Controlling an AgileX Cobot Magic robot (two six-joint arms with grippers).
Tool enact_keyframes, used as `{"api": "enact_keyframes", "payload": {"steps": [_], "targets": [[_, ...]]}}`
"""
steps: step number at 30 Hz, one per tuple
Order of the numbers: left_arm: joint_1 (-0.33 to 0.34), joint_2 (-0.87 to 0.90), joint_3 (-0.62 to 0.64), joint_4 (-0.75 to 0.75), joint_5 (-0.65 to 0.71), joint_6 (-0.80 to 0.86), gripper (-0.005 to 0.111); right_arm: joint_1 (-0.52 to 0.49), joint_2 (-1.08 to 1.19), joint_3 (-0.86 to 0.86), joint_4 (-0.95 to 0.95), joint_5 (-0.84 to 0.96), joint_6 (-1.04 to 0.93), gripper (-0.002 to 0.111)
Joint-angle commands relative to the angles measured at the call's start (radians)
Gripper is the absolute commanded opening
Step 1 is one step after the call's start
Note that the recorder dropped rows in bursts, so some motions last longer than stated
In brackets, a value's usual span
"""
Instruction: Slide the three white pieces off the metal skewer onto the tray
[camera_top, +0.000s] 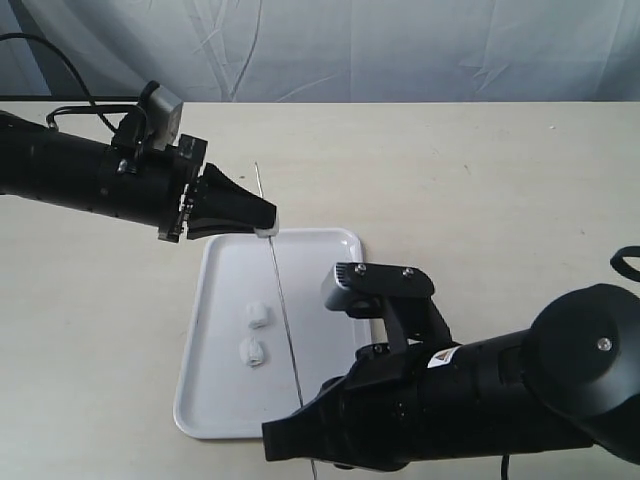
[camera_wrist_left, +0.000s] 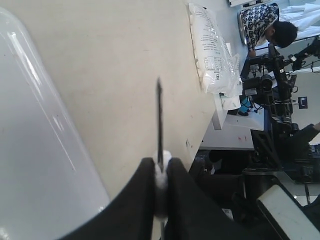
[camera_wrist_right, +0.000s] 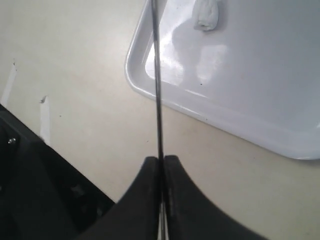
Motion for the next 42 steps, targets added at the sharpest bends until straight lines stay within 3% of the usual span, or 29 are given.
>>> {"api": "enact_keyframes", "payload": {"steps": [1,11,19,35,40,42], "targets": [[0.008,-0.007,-0.02,-0.092,-0.059,0.006,0.0,0.005,0.001,0.019,-0.018,0.095,-0.008,-0.001],[0.008,-0.007,-0.02,-0.071,-0.038,0.006,0.0,0.005,0.001,-0.004,-0.014,0.095,-0.008,-0.001],[0.008,-0.007,-0.02,-0.07,-0.035,0.006,0.018,0.005,0.001,-0.012,-0.013,0.095,-0.008,-0.001],[0.031,-0.007,-0.02,-0.039,-0.005,0.006,0.019,0.003,0.001,-0.012,-0.018,0.066,-0.008,-0.001],[0.031,-0.007,-0.02,0.008,0.031,0.004,0.036,0.003,0.001,-0.012,-0.018,0.037,-0.008,-0.001],[0.031,-0.007,-0.018,0.019,0.039,0.0,0.039,0.003,0.001,-0.012,-0.018,0.035,-0.008,-0.001]]}}
